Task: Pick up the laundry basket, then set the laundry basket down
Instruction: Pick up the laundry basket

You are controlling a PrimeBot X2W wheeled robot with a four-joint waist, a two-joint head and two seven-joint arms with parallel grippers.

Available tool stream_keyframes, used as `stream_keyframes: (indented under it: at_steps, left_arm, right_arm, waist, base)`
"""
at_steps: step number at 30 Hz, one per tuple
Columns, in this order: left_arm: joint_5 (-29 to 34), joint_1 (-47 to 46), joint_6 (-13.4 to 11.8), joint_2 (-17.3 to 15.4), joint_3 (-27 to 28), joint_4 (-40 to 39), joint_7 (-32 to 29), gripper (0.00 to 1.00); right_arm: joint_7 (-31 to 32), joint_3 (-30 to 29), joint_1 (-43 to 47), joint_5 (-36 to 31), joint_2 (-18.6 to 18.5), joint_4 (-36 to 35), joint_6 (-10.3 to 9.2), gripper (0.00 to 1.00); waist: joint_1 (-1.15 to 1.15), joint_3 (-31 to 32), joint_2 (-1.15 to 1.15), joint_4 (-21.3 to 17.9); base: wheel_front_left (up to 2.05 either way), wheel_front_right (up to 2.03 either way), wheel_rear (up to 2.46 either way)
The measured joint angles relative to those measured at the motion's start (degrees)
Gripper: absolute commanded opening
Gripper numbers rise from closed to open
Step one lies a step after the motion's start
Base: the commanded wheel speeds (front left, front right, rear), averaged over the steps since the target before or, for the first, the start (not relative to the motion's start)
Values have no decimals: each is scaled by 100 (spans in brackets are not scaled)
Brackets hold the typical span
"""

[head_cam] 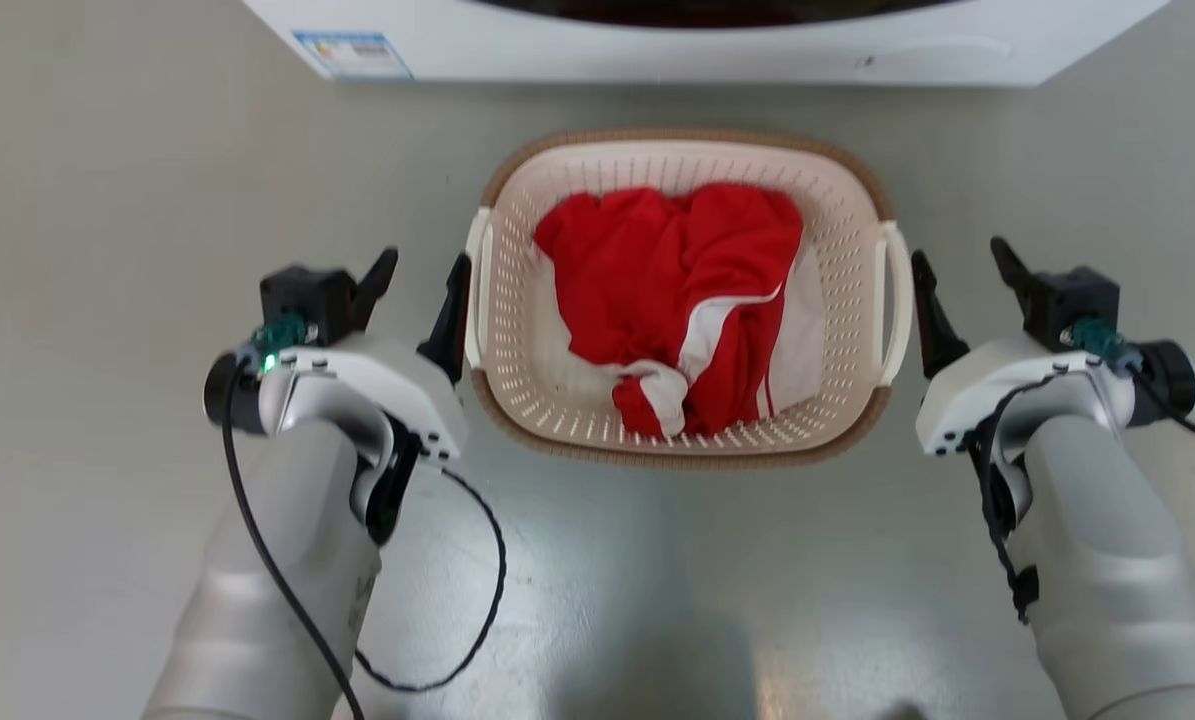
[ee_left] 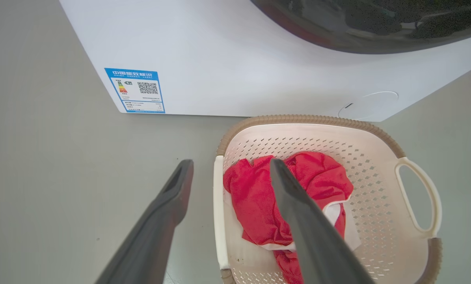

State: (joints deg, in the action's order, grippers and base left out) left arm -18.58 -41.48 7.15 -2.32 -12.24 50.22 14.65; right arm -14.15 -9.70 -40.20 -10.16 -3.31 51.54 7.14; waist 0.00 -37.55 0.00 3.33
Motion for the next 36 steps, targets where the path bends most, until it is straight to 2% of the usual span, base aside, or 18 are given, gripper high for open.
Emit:
stream_keyframes:
  at_steps: [12,36]
  left_arm:
    - [-258,-728,0,-4,-330,482,1,100]
    - [-321,-1394,0,-74,-842,876,1,100]
  right_arm:
    - [-7,-120,-501,-101,-21,304,0,100]
    - [-18,304,-830,216,-42,253,0,100]
  waist:
    - [0,-791,0,3]
    - [0,-1619,0,-36]
  base:
    - [0,0,0]
    - [0,0,0]
